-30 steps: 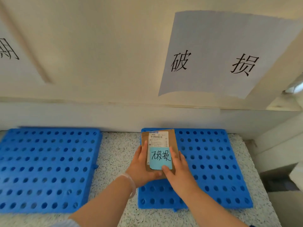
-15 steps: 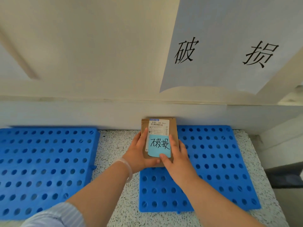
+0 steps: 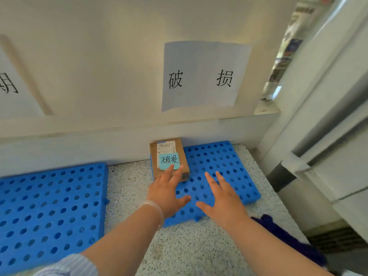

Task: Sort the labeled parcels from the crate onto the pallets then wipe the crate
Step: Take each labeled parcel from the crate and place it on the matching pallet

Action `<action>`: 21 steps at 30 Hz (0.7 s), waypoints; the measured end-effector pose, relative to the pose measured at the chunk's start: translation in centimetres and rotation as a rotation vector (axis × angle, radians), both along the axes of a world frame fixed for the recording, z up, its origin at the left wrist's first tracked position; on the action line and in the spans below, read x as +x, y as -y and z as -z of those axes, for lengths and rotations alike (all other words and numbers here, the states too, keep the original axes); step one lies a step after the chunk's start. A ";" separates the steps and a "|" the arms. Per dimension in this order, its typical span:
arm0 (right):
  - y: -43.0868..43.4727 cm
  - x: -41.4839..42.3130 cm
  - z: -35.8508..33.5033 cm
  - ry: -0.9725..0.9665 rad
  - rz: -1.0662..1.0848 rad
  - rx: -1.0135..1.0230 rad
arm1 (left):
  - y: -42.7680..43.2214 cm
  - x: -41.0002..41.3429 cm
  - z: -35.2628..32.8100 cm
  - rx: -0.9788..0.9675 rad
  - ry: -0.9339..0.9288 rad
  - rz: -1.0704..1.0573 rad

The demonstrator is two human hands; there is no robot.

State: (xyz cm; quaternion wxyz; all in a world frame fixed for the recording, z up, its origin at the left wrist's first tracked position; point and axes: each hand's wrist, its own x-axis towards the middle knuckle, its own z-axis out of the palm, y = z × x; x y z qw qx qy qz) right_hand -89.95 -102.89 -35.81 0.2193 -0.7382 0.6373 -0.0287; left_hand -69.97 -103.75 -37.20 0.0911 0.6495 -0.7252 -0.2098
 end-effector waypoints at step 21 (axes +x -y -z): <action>-29.3 -22.1 -8.8 -0.121 0.832 -0.197 | -18.5 -32.2 -8.8 -0.186 -0.114 0.844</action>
